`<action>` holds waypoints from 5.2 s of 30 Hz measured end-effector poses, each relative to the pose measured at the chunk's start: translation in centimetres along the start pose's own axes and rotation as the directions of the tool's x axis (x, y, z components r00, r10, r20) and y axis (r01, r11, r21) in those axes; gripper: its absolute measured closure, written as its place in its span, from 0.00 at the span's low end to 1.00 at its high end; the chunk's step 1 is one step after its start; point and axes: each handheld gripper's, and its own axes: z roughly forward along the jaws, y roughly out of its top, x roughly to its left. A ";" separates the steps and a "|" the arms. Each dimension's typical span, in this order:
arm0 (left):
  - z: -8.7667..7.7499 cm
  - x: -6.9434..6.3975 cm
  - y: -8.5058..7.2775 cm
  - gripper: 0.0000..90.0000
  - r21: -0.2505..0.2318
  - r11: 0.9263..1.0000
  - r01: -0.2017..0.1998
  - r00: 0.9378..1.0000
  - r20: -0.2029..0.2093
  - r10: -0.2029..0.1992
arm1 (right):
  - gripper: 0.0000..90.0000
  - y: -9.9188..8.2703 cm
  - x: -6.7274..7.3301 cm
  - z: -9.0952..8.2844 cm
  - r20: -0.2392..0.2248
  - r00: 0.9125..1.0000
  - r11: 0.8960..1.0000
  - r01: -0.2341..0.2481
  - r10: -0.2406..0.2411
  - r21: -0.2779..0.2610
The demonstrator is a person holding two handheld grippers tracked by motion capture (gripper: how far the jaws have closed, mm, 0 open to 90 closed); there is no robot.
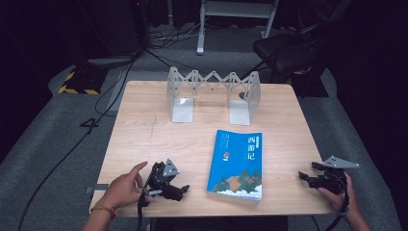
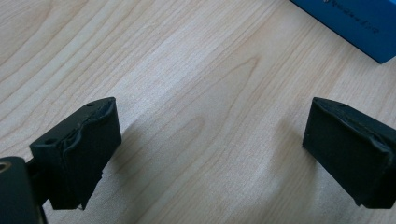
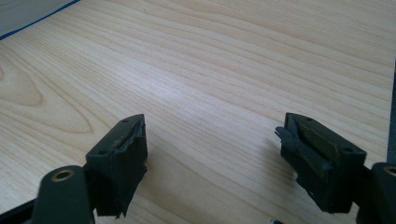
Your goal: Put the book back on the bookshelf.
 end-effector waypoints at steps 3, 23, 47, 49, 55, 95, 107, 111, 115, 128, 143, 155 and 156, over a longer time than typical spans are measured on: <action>0.3 0.1 0.3 0.00 0.012 1.000 -0.003 1.000 0.005 0.003 | 0.24 0.1 0.0 0.1 -0.013 1.000 1.000 0.016 -0.016 0.001; 0.5 0.4 0.5 0.01 0.011 0.999 0.050 0.998 -0.043 -0.049 | 0.31 6.4 8.0 3.7 -0.224 0.899 0.914 0.399 -0.376 0.070; 0.3 0.4 0.3 0.01 0.010 0.998 -0.055 0.997 0.047 0.055 | 0.33 7.0 10.9 4.6 -0.336 0.848 0.896 0.444 -0.411 0.025; 0.3 0.3 0.2 0.01 0.010 0.999 -0.053 0.998 0.046 0.052 | 0.33 7.0 10.9 4.4 -0.334 0.849 0.897 0.442 -0.410 0.022; 0.4 0.1 0.4 0.01 0.011 0.999 -0.048 0.998 0.043 0.047 | 0.35 7.5 10.8 3.8 -0.335 0.855 0.909 0.417 -0.395 -0.009; 3.9 -14.2 9.2 0.41 -0.121 0.952 -0.281 0.951 0.100 0.293 | 0.38 12.4 13.0 2.7 -0.345 0.873 0.938 0.337 -0.346 -0.088; 1.7 -11.3 9.7 0.81 -0.232 0.949 -0.214 0.964 0.107 0.243 | 0.37 12.2 12.0 2.6 -0.345 0.889 0.954 0.278 -0.300 -0.115; 1.2 -10.3 9.3 0.85 -0.223 0.942 -0.253 0.954 0.106 0.281 | 0.39 11.8 11.6 2.5 -0.363 0.887 0.958 0.261 -0.287 -0.120; 0.2 -8.7 9.0 0.85 -0.231 0.939 -0.254 0.948 0.131 0.289 | 0.38 11.7 11.7 2.0 -0.358 0.877 0.947 0.287 -0.319 -0.143; -1.7 -5.8 6.7 0.85 -0.234 0.937 -0.258 0.946 0.136 0.294 | 0.33 14.1 14.1 2.1 -0.389 0.792 0.880 0.390 -0.471 -0.270; -3.6 -3.4 4.7 0.85 -0.245 0.947 -0.208 0.961 0.130 0.245 | 0.34 14.3 14.3 7.7 -0.429 0.688 0.805 0.554 -0.586 -0.211; -3.5 -3.7 3.8 0.50 -0.160 0.969 -0.186 0.976 0.085 0.202 | 0.64 13.6 15.2 7.8 -0.339 0.661 0.742 0.613 -0.670 -0.271; -3.3 -4.3 3.5 0.49 -0.136 0.972 -0.193 0.978 0.057 0.203 | 0.65 13.6 15.3 7.7 -0.336 0.664 0.743 0.612 -0.668 -0.270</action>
